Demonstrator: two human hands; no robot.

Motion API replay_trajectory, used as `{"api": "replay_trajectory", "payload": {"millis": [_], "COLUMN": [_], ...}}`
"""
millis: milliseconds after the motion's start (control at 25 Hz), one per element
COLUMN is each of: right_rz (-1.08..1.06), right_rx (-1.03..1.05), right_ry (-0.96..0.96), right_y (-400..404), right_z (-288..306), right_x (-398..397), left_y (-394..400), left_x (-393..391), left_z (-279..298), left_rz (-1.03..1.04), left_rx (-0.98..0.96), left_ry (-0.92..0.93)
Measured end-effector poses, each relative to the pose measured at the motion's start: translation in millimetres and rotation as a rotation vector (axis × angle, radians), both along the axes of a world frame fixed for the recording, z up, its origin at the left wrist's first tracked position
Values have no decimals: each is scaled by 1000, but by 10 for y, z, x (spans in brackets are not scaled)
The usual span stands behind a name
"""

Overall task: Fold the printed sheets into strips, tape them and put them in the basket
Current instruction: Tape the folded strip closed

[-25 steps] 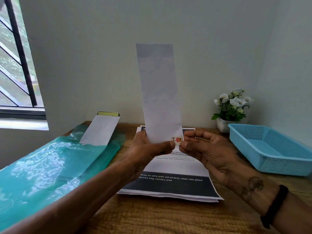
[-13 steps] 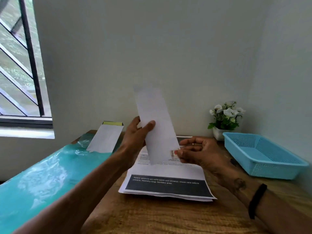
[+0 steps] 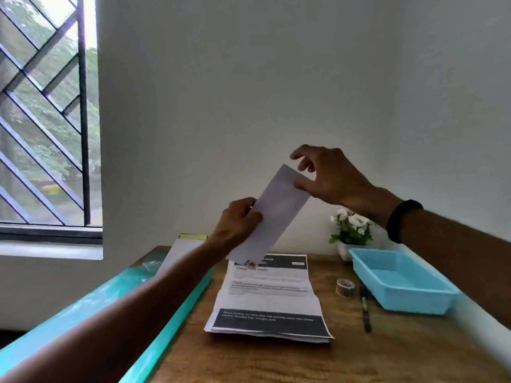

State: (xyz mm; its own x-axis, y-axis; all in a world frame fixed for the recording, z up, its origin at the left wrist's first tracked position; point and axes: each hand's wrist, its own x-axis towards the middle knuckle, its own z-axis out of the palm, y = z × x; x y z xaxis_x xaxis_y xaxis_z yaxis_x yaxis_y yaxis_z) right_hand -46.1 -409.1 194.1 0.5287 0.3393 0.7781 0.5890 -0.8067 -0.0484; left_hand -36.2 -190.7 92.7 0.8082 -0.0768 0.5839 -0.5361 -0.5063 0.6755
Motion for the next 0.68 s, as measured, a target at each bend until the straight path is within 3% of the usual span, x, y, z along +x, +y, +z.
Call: {"api": "replay_trajectory", "payload": {"millis": [200,360,520,680], "right_rz": [-223,-349,-427,-294], "right_rx": [-272,-239,122,808], "right_ry": [85,157,306,501], "right_y": [-198,-626,-1297,-1708], "right_z": [235,182,58,-334], "right_x": [-224,-512,-955,-1243], "left_y": [-335,-780,-1427,-2091], "left_x": [-16,-79,-335,-657], "left_z": [259,307,100,-393], "left_rz": [60,173,97,-75], "left_rx": [294,338,248,453], "left_ry": [-224,-387,-670,-754]}}
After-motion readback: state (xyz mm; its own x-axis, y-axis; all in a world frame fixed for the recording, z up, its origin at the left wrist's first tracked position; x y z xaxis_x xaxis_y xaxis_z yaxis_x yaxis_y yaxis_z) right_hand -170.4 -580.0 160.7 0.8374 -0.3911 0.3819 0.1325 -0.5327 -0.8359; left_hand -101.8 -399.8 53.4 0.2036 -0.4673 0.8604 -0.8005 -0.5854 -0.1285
